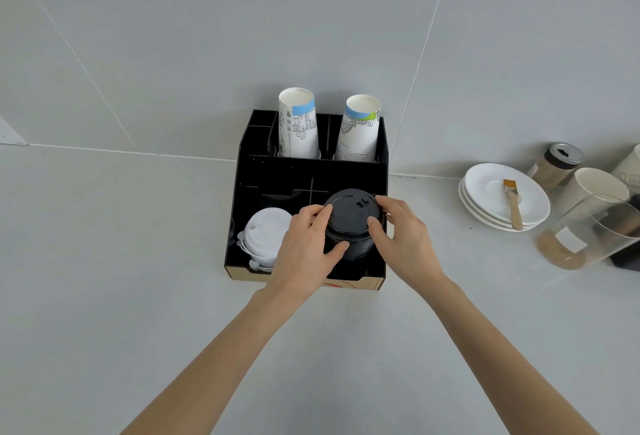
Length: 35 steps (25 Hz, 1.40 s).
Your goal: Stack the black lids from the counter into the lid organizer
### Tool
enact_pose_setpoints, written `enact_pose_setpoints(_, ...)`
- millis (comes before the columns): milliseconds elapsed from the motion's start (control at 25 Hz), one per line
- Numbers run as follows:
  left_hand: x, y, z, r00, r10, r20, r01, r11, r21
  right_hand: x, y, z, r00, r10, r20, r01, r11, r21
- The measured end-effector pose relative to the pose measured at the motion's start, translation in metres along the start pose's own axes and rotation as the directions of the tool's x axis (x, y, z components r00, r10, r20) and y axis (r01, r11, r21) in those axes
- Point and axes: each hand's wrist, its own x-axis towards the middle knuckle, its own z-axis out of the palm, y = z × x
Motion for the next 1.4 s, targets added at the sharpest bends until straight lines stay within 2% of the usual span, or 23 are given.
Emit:
enact_pose_setpoints(320,0.013,-0.004,0.021,1.000,0.007,0.004,-0.007,0.999,0.032,0.024,0.015,0.002,0.999,0.030,0.043,-0.028,0.998,-0.062)
enact_pose_setpoints(1040,0.004,-0.016,0.030,0.999,0.030,0.020,-0.030,0.999,0.011,0.023,0.028,0.011,0.994,-0.032,0.101,0.045,0.991,-0.128)
enact_pose_setpoints(1280,0.013,-0.018,0.012,0.990,-0.002,0.144,0.002,1.000,-0.005,0.025,0.018,0.007,0.993,-0.010,0.119,0.037,0.973,-0.228)
enact_pose_setpoints(1400,0.019,-0.012,0.000,0.986,-0.019,0.167,0.022,1.000,-0.017,0.029,0.007,0.003,0.987,0.006,0.162,0.052,0.936,-0.348)
